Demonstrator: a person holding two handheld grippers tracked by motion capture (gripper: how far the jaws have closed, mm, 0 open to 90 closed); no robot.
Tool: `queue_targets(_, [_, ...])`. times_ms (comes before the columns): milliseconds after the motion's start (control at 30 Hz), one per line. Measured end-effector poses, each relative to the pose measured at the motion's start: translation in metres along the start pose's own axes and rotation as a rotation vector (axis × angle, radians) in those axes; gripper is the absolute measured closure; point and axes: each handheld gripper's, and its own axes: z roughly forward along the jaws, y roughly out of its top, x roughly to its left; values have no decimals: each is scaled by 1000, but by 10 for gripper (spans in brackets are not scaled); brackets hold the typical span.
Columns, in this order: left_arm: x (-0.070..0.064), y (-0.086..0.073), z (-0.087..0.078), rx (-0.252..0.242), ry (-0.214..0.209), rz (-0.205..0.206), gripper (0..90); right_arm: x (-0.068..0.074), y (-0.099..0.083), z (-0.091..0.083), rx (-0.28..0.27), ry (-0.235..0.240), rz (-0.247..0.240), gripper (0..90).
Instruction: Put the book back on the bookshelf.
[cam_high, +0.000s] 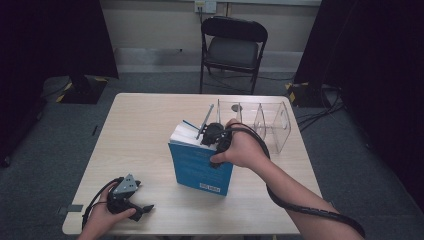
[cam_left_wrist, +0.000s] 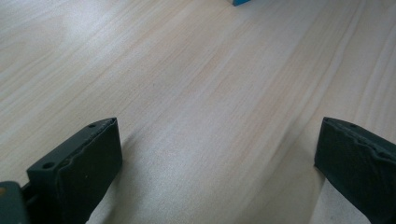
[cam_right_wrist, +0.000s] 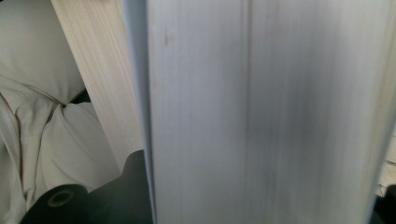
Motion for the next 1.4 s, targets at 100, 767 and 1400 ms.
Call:
queue_targets(100, [0, 0, 0, 0, 0, 0, 2, 1, 1, 1, 9, -10, -7, 588])
queue_targets(767, [0, 0, 0, 3, 10, 5, 0, 5, 2, 4, 35, -23, 21, 605])
queue_targets(1400, [-1, 0, 0, 2, 8, 0, 0, 3, -11, -10, 61, 5, 95, 613])
